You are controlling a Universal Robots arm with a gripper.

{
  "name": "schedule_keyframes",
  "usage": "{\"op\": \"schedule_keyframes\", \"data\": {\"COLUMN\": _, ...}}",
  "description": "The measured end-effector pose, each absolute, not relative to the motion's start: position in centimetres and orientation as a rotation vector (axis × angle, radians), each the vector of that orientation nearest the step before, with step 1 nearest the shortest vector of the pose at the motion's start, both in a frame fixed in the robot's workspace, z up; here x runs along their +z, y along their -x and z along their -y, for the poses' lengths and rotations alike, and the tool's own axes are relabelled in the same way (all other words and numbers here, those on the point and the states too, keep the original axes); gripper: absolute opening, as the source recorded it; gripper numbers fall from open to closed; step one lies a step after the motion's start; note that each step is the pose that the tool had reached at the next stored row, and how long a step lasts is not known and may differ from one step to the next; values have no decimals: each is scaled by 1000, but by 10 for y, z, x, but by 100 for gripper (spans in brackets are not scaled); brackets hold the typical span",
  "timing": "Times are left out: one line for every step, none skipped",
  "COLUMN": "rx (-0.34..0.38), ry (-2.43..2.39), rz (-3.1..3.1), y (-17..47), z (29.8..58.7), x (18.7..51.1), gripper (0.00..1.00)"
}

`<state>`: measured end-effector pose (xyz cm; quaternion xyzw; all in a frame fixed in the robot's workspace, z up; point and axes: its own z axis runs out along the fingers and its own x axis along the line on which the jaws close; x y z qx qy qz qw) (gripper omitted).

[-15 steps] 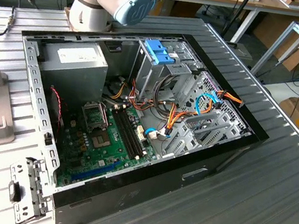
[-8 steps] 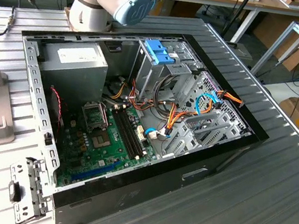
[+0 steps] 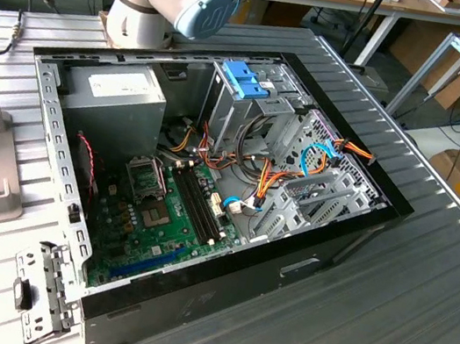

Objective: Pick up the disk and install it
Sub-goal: 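Pick up the disk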

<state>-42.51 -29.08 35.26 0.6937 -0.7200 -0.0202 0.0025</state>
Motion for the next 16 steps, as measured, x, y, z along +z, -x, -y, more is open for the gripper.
{"op": "schedule_keyframes", "data": {"rx": -63, "ry": -2176, "rz": 2258, "y": 425, "z": 290, "x": 352, "gripper": 36}}
{"op": "schedule_keyframes", "data": {"rx": -63, "ry": -2176, "rz": 2258, "y": 425, "z": 290, "x": 352, "gripper": 36}}
{"op": "schedule_keyframes", "data": {"rx": -63, "ry": -2176, "rz": 2258, "y": 425, "z": 290, "x": 352, "gripper": 36}}
{"op": "schedule_keyframes", "data": {"rx": -63, "ry": -2176, "rz": 2258, "y": 425, "z": 289, "x": 352, "gripper": 36}}
{"op": "schedule_keyframes", "data": {"rx": -63, "ry": -2176, "rz": 2258, "y": 425, "z": 289, "x": 352, "gripper": 36}}
{"op": "schedule_keyframes", "data": {"rx": -63, "ry": -2176, "rz": 2258, "y": 425, "z": 289, "x": 352, "gripper": 36}}
{"op": "schedule_keyframes", "data": {"rx": -63, "ry": -2176, "rz": 2258, "y": 425, "z": 289, "x": 352, "gripper": 36}}
{"op": "schedule_keyframes", "data": {"rx": -63, "ry": -2176, "rz": 2258, "y": 425, "z": 289, "x": 352, "gripper": 36}}
{"op": "schedule_keyframes", "data": {"rx": -63, "ry": -2176, "rz": 2258, "y": 425, "z": 288, "x": 352, "gripper": 36}}
{"op": "schedule_keyframes", "data": {"rx": -63, "ry": -2176, "rz": 2258, "y": 425, "z": 288, "x": 352, "gripper": 36}}
{"op": "schedule_keyframes", "data": {"rx": -63, "ry": -2176, "rz": 2258, "y": 425, "z": 288, "x": 352, "gripper": 36}}
{"op": "schedule_keyframes", "data": {"rx": -63, "ry": -2176, "rz": 2258, "y": 425, "z": 288, "x": 352, "gripper": 36}}
{"op": "schedule_keyframes", "data": {"rx": -63, "ry": -2176, "rz": 2258, "y": 425, "z": 288, "x": 352, "gripper": 36}}
{"op": "schedule_keyframes", "data": {"rx": -63, "ry": -2176, "rz": 2258, "y": 425, "z": 287, "x": 352, "gripper": 36}}
{"op": "schedule_keyframes", "data": {"rx": -63, "ry": -2176, "rz": 2258, "y": 425, "z": 287, "x": 352, "gripper": 36}}
{"op": "schedule_keyframes", "data": {"rx": -63, "ry": -2176, "rz": 2258, "y": 425, "z": 287, "x": 352, "gripper": 36}}
